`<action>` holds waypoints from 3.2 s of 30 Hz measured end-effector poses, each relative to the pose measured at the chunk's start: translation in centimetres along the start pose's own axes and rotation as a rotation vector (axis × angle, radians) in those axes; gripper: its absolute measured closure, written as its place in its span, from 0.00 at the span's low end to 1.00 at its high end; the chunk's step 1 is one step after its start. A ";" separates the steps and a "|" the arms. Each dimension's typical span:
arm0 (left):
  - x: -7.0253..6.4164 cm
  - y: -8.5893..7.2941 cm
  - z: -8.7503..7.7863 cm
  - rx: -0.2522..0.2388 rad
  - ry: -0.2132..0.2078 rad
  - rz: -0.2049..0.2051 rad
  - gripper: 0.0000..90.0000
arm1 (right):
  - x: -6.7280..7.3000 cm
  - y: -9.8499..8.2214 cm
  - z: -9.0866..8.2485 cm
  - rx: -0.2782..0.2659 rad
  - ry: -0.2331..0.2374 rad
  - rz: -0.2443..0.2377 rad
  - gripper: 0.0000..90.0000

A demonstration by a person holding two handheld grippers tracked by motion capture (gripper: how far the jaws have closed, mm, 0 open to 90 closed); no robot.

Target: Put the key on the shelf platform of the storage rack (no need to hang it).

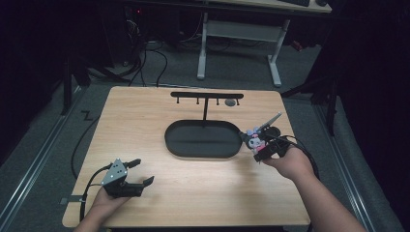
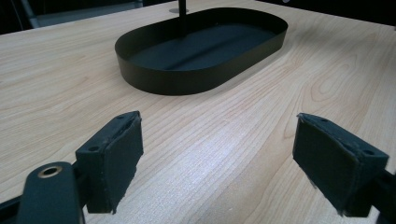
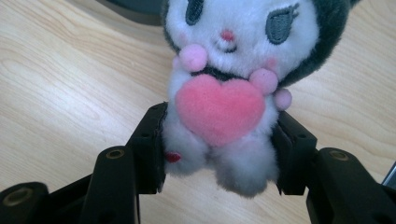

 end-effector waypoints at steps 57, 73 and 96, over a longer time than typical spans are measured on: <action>-0.1 0.0 0.1 -0.002 -0.001 0.000 0.20 | 7.8 11.7 6.6 -0.010 0.067 -0.150 0.52; -0.1 0.0 0.1 -0.004 -0.006 -0.002 0.20 | 8.2 11.9 7.8 0.002 0.083 -0.151 0.52; -0.1 0.0 0.1 -0.002 -0.005 0.000 0.20 | 6.6 9.5 8.8 0.041 0.075 -0.131 0.51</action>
Point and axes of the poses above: each handheld gripper's, and its own axes: z roughly forward along the jaws, y roughly out of its top, x roughly to its left, the point moved 10 cm from there along z, roughly forward along the jaws, and after that the axes turned 1 degree about -y, right-handed, at the moved point
